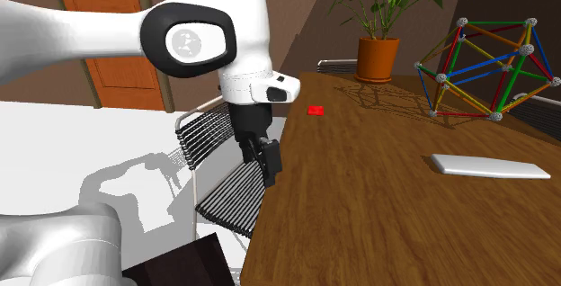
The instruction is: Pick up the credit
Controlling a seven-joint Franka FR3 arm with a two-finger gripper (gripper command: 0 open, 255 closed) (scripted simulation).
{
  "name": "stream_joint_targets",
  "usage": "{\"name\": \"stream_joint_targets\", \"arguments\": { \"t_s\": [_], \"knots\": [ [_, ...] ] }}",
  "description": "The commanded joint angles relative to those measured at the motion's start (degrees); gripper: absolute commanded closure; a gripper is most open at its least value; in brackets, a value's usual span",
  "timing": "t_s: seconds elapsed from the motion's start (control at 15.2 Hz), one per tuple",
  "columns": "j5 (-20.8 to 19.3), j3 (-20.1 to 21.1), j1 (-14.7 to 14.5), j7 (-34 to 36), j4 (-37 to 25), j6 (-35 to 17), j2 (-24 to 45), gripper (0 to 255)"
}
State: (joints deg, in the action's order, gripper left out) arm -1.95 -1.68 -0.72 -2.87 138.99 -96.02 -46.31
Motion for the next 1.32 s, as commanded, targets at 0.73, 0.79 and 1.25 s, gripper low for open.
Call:
{"name": "stream_joint_targets", "arguments": {
  "t_s": [0.73, 0.79, 1.25],
  "knots": [
    [5.1, -2.9, -7.1, -11.7, -7.2, -19.0, 18.2, 0],
    [5.8, -3.1, -7.8, -12.9, -8.2, -20.3, 19.8, 0],
    [11.5, -4.2, -12.4, -21.9, -16.9, -27.5, 31.2, 0]
  ]
}}
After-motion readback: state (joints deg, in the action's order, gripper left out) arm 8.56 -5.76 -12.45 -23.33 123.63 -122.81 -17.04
